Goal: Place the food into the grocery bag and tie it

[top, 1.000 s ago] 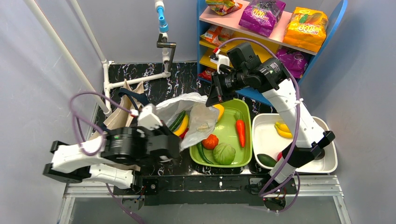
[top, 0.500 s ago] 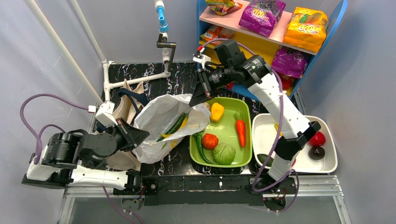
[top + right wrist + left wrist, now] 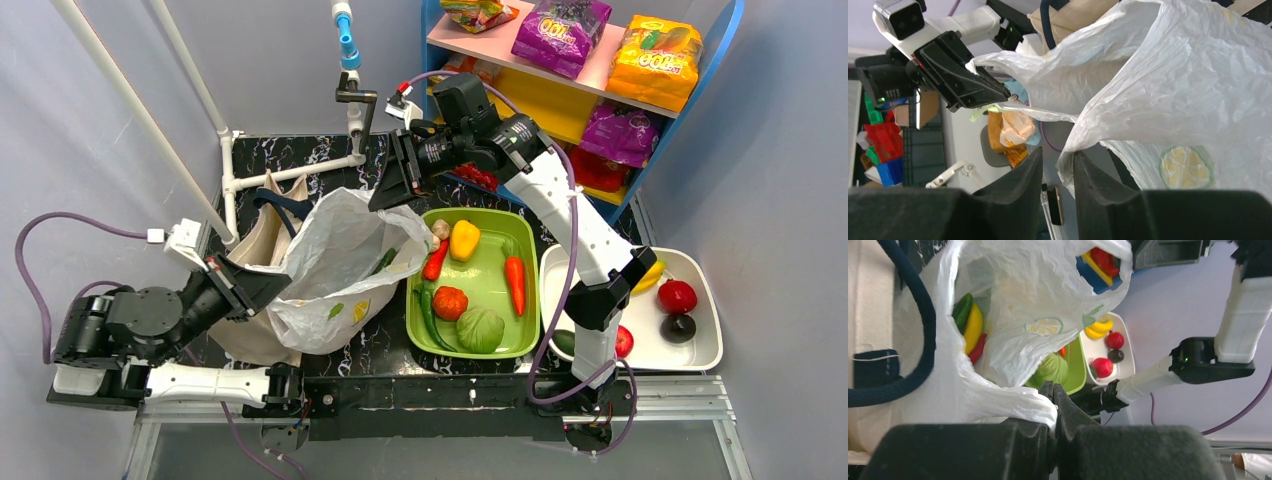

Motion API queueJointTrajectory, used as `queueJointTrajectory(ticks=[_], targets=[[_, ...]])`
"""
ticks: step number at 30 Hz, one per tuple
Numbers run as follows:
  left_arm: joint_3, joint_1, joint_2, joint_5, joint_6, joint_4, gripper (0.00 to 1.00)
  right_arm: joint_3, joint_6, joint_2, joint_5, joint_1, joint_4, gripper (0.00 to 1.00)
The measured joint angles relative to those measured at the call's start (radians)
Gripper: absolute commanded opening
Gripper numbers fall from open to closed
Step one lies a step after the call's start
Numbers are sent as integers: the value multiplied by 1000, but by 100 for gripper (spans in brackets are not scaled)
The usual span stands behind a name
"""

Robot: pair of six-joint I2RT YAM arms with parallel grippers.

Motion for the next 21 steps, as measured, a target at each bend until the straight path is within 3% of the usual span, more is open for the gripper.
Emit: queueJointTrajectory(ticks=[2, 7, 18, 21], targets=[[2, 0, -28, -28, 11, 6, 0, -3, 8, -1, 6, -1, 17, 53], [30, 0, -47, -99, 34, 6, 0, -72, -26, -35, 11, -6, 28, 60], [43, 0, -89, -163, 49, 2, 0, -160, -148, -115, 54, -29, 15, 57], [54, 0, -90, -176, 56, 0, 0, -165, -165, -124, 76, -35, 14, 50]])
